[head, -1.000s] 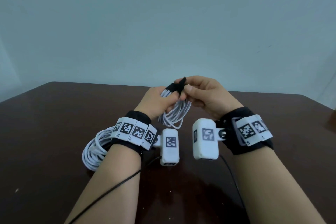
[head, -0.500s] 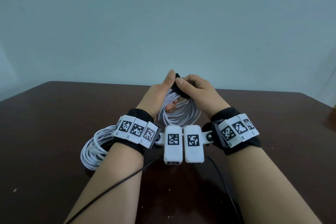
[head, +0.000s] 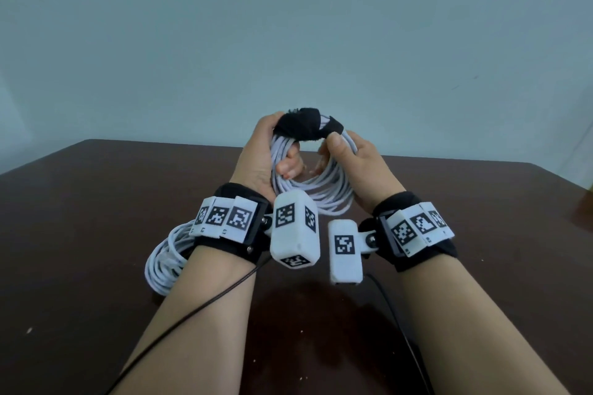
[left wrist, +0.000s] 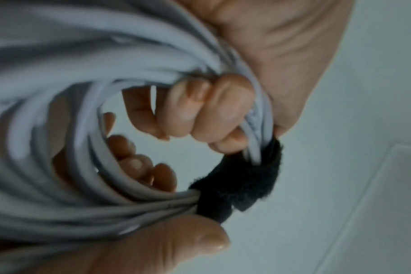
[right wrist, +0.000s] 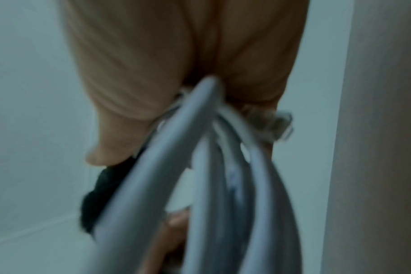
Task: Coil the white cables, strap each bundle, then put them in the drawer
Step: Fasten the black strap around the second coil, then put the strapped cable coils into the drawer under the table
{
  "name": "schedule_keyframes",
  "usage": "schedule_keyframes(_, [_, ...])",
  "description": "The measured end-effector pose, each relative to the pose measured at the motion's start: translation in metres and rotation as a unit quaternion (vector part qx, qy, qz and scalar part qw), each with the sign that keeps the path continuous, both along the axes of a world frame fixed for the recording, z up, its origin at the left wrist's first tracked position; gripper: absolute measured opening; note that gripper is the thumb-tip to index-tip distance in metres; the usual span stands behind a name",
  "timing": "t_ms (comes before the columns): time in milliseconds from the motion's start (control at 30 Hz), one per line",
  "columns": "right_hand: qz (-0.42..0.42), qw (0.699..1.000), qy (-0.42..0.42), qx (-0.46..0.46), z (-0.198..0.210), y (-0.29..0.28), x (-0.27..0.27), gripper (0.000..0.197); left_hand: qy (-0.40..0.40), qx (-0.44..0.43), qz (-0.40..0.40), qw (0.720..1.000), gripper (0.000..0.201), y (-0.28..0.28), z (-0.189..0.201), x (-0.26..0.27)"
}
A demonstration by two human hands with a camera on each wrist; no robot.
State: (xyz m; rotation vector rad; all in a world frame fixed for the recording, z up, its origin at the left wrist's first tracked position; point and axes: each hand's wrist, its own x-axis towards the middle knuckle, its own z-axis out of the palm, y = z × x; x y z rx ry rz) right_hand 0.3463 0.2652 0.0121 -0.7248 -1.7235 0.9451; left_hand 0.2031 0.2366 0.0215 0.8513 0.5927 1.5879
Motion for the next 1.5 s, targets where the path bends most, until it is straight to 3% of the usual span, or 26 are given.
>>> schedule_keyframes(167, [-0.093, 0.992, 0.081, 0.029, 0.008, -0.003, -0.003, 0.029, -0.049, 0.009, -0.145, 0.988, 0.054, -0.004, 0.001, 0.012])
schedule_keyframes(267, [-0.115, 0.988, 0.102, 0.019, 0.009, -0.002, 0.0, 0.034, -0.079, 0.005, -0.178, 0.981, 0.055, -0.002, 0.002, 0.019])
schedule_keyframes(367, [-0.15, 0.984, 0.092, 0.01, 0.008, 0.0, -0.001, 0.035, -0.106, -0.032, -0.147, 0.983, 0.07, -0.001, 0.0, 0.017])
schedule_keyframes(433, [-0.178, 0.981, 0.08, 0.011, 0.006, 0.001, -0.003, 0.035, -0.064, -0.062, -0.082, 0.993, 0.075, -0.002, -0.002, 0.017])
schedule_keyframes(567, [-0.231, 0.969, 0.083, -0.012, 0.001, 0.005, -0.006, 0.041, -0.008, -0.091, -0.042, 0.995, 0.067, 0.001, -0.006, 0.02])
schedule_keyframes(667, [-0.254, 0.962, 0.095, -0.033, -0.001, 0.006, -0.007, 0.044, 0.034, -0.094, -0.012, 0.995, 0.05, 0.006, -0.011, 0.024])
schedule_keyframes(933, [-0.187, 0.971, 0.14, -0.042, 0.002, -0.003, -0.014, 0.041, -0.034, -0.065, -0.106, 0.992, 0.056, 0.013, -0.017, 0.015])
schedule_keyframes(1067, [-0.158, 0.977, 0.128, -0.061, 0.013, -0.006, -0.007, 0.042, -0.056, -0.038, -0.111, 0.992, 0.053, 0.009, -0.007, 0.018])
schedule_keyframes(1133, [-0.116, 0.984, 0.101, -0.094, 0.02, -0.01, 0.002, 0.044, -0.038, -0.022, -0.091, 0.995, 0.05, 0.007, -0.005, 0.018])
schedule_keyframes(1200, [-0.058, 0.986, 0.079, -0.132, 0.028, -0.018, 0.014, 0.042, -0.012, -0.016, -0.088, 0.996, 0.063, 0.004, -0.004, 0.02])
schedule_keyframes(1267, [-0.056, 0.985, 0.014, -0.161, 0.035, -0.029, 0.03, 0.037, 0.008, -0.035, -0.088, 0.995, 0.072, -0.004, -0.003, 0.026])
schedule_keyframes(1400, [-0.107, 0.969, -0.04, -0.218, 0.04, -0.053, 0.068, 0.026, 0.081, -0.088, -0.066, 0.991, 0.05, -0.027, 0.01, 0.054])
schedule_keyframes(1500, [-0.156, 0.96, -0.048, -0.227, 0.041, -0.085, 0.108, 0.016, 0.14, -0.103, -0.119, 0.978, 0.035, -0.055, 0.017, 0.091])
